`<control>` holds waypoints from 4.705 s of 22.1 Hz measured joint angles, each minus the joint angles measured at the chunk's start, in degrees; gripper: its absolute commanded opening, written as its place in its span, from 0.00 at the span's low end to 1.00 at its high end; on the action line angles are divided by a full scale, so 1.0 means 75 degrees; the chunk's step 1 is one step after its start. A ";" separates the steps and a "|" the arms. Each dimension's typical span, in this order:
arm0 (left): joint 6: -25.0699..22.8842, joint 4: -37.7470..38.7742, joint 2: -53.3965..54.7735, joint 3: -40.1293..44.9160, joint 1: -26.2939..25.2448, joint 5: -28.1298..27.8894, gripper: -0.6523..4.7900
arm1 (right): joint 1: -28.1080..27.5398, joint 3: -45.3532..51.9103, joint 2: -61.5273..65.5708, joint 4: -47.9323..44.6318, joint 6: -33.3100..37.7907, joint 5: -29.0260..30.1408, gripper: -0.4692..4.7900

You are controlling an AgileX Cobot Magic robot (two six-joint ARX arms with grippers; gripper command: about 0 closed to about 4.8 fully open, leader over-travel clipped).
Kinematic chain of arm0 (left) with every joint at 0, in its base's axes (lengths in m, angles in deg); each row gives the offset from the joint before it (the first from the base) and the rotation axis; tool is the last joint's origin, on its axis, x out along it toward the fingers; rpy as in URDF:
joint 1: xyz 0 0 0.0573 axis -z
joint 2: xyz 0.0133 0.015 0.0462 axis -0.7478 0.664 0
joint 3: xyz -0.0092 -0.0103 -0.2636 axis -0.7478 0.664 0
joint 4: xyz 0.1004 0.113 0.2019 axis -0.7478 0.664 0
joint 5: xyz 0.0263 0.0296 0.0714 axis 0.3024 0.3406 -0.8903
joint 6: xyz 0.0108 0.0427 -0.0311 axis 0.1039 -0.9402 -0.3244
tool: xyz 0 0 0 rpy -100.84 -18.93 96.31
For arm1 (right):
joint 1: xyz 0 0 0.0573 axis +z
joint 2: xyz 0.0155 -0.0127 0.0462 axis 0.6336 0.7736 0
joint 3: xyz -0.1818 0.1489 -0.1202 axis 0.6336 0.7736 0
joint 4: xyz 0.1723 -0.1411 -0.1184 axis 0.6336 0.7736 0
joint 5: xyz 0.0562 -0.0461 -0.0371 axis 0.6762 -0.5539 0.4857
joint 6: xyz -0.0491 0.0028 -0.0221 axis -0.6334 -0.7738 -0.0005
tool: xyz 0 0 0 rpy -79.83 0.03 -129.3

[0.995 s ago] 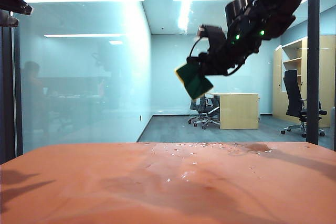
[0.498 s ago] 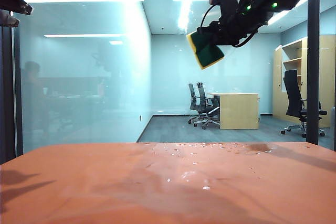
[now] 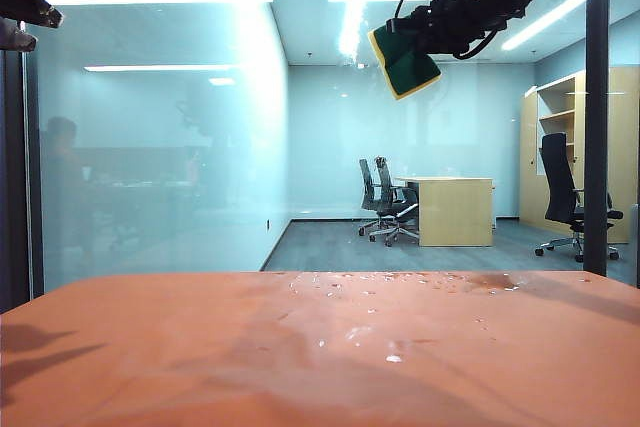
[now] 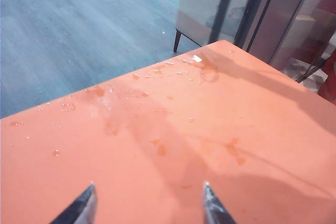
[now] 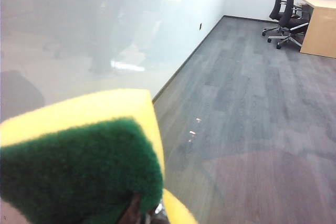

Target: Pick up the sponge from the table, wipe the water off the glass, and finally place the sponge back on the table.

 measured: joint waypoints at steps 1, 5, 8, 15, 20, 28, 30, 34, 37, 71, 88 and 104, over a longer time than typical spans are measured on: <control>0.0000 0.0000 0.0000 0.0000 0.0000 0.0000 0.59 | 0.0000 0.0000 0.0000 0.0000 0.0006 0.0000 0.07; 0.0000 0.0111 0.0000 0.0000 0.0000 0.0000 0.59 | 0.0023 0.0000 0.0006 0.0009 0.0041 0.0114 0.07; 0.0000 0.0149 0.0000 0.0000 0.0000 -0.0003 0.56 | 0.0111 -0.0012 0.0096 0.0315 0.0044 0.0134 0.07; -0.0003 0.0152 0.0000 0.0000 0.0000 0.0000 0.56 | 0.0146 0.0163 0.0638 0.1017 0.0047 0.0315 0.07; -0.0003 0.0157 -0.0006 0.0000 0.0000 0.0003 0.56 | 0.0230 0.0358 0.1099 0.1282 0.0067 0.0318 0.07; 0.0000 0.0157 -0.0006 0.0000 0.0000 0.0003 0.56 | 0.0414 0.0618 0.1172 0.1577 0.0166 0.0312 0.07; -0.0003 0.0157 -0.0006 0.0000 0.0000 0.0003 0.56 | 0.0420 0.0618 0.1169 0.1600 0.0382 0.0332 0.07; 0.0000 0.0157 -0.0006 0.0000 0.0000 0.0003 0.56 | 0.0501 0.0627 0.1110 0.2110 0.1221 0.0638 0.07; 0.0000 0.0157 -0.0009 0.0000 0.0000 0.0003 0.56 | 0.0533 0.0632 0.0892 0.2602 0.1478 0.0685 0.07; 0.0012 -0.0245 -0.0006 0.0000 0.0000 0.0000 0.56 | -0.0254 0.5292 -0.4357 0.2769 0.2366 0.0723 0.07; 0.0035 0.0323 -0.0006 0.0000 0.0000 0.0204 0.56 | 0.1227 0.8399 -0.4424 0.0460 0.5316 0.1652 0.07; 0.0035 0.0391 -0.0009 0.0000 0.0000 0.0204 0.56 | 0.1274 0.8428 -0.2040 -0.0901 0.6324 0.2512 0.42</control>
